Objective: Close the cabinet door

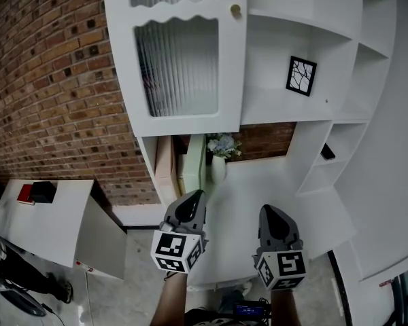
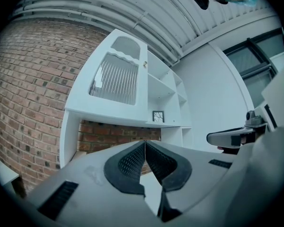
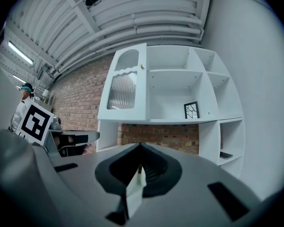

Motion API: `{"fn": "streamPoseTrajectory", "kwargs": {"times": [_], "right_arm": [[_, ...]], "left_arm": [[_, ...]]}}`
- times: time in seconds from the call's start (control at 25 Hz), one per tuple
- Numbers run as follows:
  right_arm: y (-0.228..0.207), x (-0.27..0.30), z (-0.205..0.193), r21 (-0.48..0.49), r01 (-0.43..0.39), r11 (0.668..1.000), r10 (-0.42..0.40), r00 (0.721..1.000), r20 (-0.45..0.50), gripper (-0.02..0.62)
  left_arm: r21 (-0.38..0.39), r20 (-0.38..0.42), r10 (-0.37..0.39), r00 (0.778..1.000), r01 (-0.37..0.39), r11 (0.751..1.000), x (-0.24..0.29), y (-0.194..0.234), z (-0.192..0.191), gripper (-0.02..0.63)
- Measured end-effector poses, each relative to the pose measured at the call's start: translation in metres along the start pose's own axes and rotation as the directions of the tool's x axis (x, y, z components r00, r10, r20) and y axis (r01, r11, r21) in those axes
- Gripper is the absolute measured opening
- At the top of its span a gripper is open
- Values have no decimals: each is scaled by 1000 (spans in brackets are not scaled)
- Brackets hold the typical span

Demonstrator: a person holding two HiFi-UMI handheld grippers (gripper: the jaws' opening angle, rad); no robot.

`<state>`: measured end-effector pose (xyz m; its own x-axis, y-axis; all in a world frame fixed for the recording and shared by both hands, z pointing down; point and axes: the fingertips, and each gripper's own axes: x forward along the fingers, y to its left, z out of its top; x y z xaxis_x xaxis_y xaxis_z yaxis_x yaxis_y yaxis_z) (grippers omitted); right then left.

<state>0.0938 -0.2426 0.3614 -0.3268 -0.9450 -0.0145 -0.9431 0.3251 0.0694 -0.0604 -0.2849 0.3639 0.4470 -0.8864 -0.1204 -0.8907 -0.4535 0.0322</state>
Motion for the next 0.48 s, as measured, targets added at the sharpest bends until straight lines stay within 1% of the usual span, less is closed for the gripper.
{"fn": "streamPoseTrajectory", "kwargs": {"times": [0.32, 0.48], "right_arm": [[-1, 0, -4, 8, -2, 1000, 2, 1000, -8, 0], [-4, 0, -4, 5, 0, 1000, 0, 1000, -5, 0]], "left_arm": [[-4, -5, 11, 1000, -11, 1000, 0, 3, -3, 17], [-8, -9, 5, 1000, -5, 1000, 2, 1, -5, 17]]}}
